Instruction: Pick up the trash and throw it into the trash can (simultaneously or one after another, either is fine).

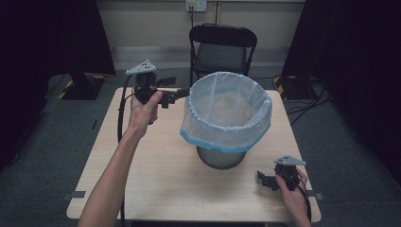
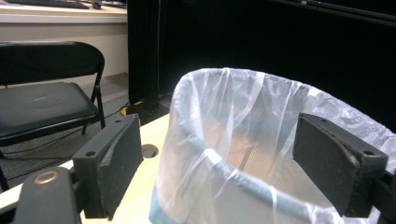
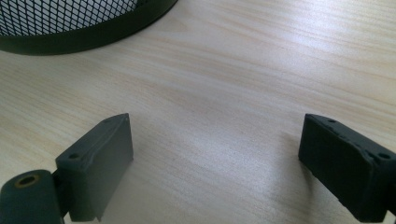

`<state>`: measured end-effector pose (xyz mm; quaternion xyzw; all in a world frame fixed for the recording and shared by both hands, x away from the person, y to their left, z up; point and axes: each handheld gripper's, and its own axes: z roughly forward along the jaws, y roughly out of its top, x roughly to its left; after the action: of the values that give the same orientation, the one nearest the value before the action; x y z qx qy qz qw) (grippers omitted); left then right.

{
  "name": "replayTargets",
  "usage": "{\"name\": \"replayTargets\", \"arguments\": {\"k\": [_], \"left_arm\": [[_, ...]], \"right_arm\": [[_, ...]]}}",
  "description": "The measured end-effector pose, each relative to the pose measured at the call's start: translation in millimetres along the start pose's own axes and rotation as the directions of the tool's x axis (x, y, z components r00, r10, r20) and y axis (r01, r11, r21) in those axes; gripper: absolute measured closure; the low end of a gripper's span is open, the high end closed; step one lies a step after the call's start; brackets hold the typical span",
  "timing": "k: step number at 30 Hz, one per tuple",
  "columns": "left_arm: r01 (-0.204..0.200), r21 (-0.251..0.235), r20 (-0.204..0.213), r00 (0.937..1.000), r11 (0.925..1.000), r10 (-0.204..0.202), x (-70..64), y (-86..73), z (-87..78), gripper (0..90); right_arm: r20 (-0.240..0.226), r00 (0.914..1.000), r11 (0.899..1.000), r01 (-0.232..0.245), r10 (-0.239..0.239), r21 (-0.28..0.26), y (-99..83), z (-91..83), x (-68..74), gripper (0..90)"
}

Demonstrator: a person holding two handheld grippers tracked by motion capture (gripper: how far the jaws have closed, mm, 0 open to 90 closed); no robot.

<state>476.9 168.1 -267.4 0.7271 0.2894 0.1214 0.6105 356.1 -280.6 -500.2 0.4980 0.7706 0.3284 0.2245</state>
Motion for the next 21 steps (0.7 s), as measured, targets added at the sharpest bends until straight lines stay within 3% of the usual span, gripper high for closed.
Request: {"name": "replayTargets", "arguments": {"k": [13,17,21], "left_arm": [[-0.003,0.025,-0.048,0.9989,0.9997,0.004,12.5,-15.4,-21.4,16.0],[-0.024,0.052,-0.067,0.9974,0.9984,0.028,13.9,-18.5,-28.3,16.0],[-0.018,0.036,-0.073,0.9971,0.9992,0.021,16.4,-22.7,-37.8,16.8]], "right_arm": [[0.000,1.0000,1.000,0.000,0.000,0.000,0.0,0.0,0.0,9.2],[0.000,1.0000,1.000,0.000,0.000,0.000,0.0,0.0,0.0,9.2],[0.000,1.0000,1.000,0.000,0.000,0.000,0.0,0.0,0.0,9.2]]}}
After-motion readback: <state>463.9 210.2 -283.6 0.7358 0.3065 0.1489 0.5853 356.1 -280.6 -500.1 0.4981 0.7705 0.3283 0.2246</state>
